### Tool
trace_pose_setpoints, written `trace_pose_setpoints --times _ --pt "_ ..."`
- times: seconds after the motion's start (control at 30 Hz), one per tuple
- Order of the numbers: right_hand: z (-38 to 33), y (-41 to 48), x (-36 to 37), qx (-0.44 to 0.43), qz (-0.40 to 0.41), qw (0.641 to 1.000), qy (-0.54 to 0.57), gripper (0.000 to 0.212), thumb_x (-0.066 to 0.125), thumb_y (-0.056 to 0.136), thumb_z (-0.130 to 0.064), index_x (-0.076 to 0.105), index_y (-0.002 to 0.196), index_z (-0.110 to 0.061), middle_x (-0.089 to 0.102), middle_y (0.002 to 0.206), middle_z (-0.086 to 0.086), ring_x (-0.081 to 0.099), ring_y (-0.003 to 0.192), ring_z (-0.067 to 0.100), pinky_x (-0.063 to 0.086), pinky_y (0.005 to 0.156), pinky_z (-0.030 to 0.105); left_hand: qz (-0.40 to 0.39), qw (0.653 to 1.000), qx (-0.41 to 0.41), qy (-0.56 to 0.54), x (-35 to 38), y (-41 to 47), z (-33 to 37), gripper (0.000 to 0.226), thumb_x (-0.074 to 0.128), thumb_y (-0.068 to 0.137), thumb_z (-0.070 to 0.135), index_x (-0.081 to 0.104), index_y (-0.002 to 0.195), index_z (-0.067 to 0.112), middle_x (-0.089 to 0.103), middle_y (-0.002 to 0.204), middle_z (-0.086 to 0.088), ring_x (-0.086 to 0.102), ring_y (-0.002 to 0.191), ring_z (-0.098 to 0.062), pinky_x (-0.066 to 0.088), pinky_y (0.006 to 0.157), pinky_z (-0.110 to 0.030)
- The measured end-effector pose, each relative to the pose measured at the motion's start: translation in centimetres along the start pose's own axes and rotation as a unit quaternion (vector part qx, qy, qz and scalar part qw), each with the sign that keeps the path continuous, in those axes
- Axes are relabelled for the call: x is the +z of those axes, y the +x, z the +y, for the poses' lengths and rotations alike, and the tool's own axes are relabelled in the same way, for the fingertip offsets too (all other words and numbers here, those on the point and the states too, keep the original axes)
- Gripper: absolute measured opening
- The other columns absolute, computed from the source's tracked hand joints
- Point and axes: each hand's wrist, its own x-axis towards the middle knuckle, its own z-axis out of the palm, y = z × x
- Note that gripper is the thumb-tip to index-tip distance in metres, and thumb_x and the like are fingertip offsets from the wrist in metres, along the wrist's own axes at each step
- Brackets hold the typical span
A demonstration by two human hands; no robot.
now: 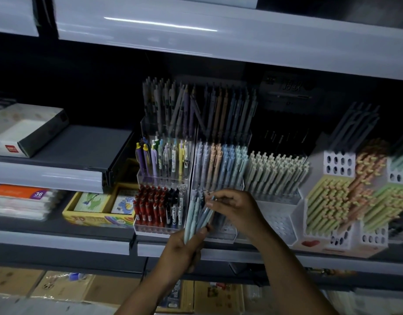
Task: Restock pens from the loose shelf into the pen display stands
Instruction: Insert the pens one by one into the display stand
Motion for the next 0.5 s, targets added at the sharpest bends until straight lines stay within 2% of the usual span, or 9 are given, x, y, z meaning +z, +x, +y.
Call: trace_pose_setpoints --times 0.07,0.1,0.2,0.27,0.33,0.4,0.5 --pt "-0.12 -0.10 -0.38 0.019 -0.010 0.999 0.044 0.007 0.075 0.090 -0.012 0.078 0.094 -0.017 0.072 0.073 -0.013 0.063 0.064 -0.002 0.046 0.059 0.014 0.007 1.000 0.005 -0.025 0.04 0.02 0.14 0.058 0.058 0.097 0.039 0.057 0.101 -0.019 0.038 0.051 -0.006 0.028 0.038 -0.017 0.030 0.044 -0.026" --pt "-0.06 -0.17 -0.56 0.027 -0.012 0.998 0.057 0.009 0.072 0.092 -0.012 0.077 0.099 -0.012 0.069 0.067 -0.015 0.057 0.057 -0.003 0.043 0.055 0.015 0.010 0.999 0.012 -0.029 0.12 0.03 0.26 0.058 0.057 0.098 0.038 0.056 0.105 -0.020 0.038 0.052 -0.005 0.029 0.039 -0.016 0.030 0.043 -0.025" --pt "0.21 -0.43 -0.87 0.029 -0.022 0.998 0.059 0.014 0.067 0.096 -0.011 0.076 0.106 -0.010 0.062 0.062 -0.020 0.052 0.054 -0.004 0.041 0.055 0.017 0.024 0.999 0.032 -0.020 0.51 0.11 0.51 0.050 0.055 0.094 0.040 0.060 0.085 -0.010 0.041 0.049 -0.002 0.033 0.038 -0.014 0.030 0.044 -0.026" --pt "0.06 -0.67 -0.81 0.025 -0.026 0.997 0.068 0.016 0.066 0.096 -0.009 0.076 0.108 -0.009 0.064 0.067 -0.021 0.057 0.060 -0.006 0.043 0.058 0.013 0.032 0.999 0.034 -0.024 0.71 0.20 0.36 0.047 0.054 0.096 0.037 0.063 0.090 -0.009 0.042 0.049 -0.001 0.033 0.037 -0.014 0.031 0.042 -0.025" --pt "-0.10 -0.88 -0.61 0.015 -0.022 0.997 0.071 0.015 0.069 0.094 -0.012 0.076 0.107 -0.011 0.070 0.077 -0.017 0.065 0.071 -0.003 0.048 0.064 0.014 0.036 0.999 0.035 -0.019 0.78 0.33 0.17 0.050 0.054 0.096 0.036 0.059 0.088 -0.013 0.039 0.049 -0.002 0.031 0.036 -0.014 0.030 0.041 -0.025" --pt "0.07 -0.90 -0.44 -0.003 0.002 0.999 0.045 0.011 0.076 0.089 -0.015 0.077 0.099 -0.015 0.073 0.085 -0.009 0.069 0.081 0.005 0.052 0.070 0.018 0.033 0.999 0.041 0.003 0.77 0.43 0.07 0.044 0.057 0.092 0.040 0.049 0.072 0.001 0.034 0.046 -0.002 0.027 0.035 -0.013 0.026 0.042 -0.025" --pt "0.34 -0.86 -0.30 0.008 0.024 0.999 0.026 0.004 0.076 0.088 -0.014 0.077 0.093 -0.014 0.072 0.073 -0.003 0.066 0.066 0.011 0.051 0.061 0.022 0.018 0.998 0.048 0.024 0.86 0.53 0.10 0.040 0.058 0.092 0.039 0.039 0.070 0.010 0.029 0.048 -0.004 0.024 0.036 -0.014 0.025 0.043 -0.029"
